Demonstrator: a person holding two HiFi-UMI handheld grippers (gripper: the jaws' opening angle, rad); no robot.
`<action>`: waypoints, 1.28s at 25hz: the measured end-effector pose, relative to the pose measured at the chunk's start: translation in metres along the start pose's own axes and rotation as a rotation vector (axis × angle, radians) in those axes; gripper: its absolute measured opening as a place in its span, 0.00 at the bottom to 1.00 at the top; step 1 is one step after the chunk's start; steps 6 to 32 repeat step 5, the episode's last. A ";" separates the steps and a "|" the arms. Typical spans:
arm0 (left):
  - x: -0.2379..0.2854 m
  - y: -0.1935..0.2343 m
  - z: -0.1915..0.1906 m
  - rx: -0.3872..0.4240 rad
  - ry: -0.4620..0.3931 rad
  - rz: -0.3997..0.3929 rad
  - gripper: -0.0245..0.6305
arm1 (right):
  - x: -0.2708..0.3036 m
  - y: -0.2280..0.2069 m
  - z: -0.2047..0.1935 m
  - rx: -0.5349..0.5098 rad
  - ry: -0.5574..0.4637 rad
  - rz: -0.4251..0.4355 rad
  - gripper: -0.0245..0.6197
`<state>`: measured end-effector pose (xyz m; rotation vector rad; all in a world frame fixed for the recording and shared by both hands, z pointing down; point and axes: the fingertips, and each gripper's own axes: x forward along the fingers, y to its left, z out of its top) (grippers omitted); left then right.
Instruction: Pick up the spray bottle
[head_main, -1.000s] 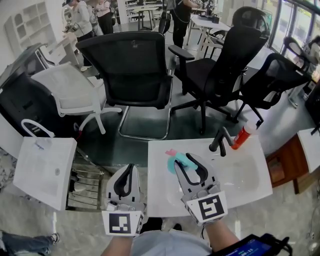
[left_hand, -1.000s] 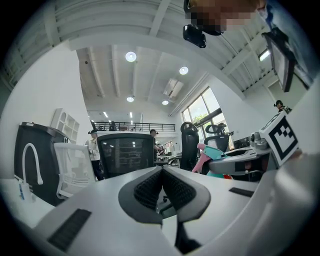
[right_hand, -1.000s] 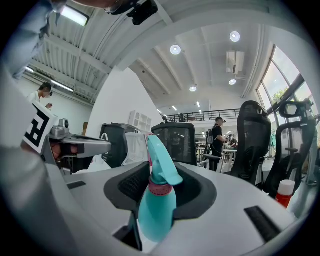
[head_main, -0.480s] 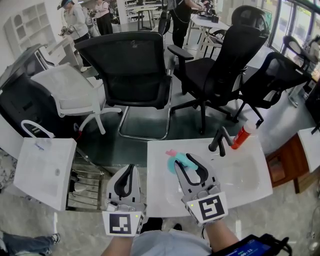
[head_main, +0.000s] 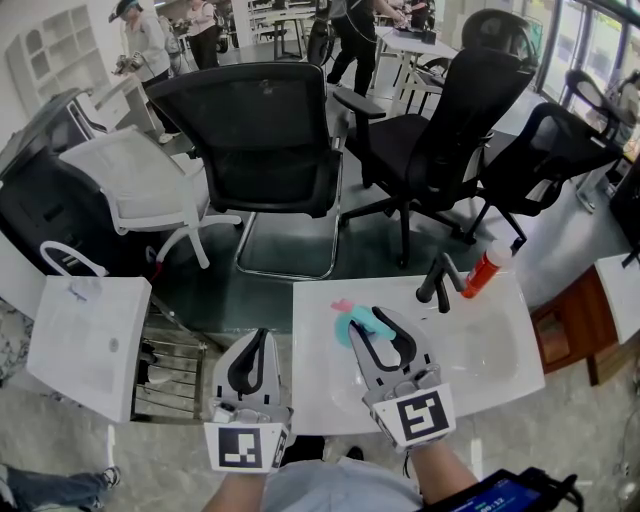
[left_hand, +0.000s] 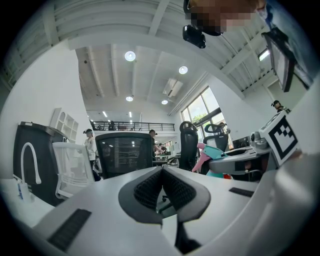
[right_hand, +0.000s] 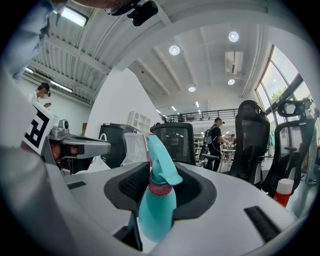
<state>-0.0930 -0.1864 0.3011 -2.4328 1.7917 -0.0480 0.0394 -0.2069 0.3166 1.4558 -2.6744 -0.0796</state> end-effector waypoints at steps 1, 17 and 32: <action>0.000 0.000 0.000 0.004 0.002 0.000 0.07 | 0.000 0.000 0.000 0.000 -0.001 -0.001 0.27; 0.001 -0.001 -0.002 -0.002 0.003 0.000 0.07 | 0.001 -0.005 0.004 -0.015 -0.038 -0.019 0.27; 0.001 -0.001 -0.002 -0.002 0.003 0.000 0.07 | 0.001 -0.005 0.004 -0.015 -0.038 -0.019 0.27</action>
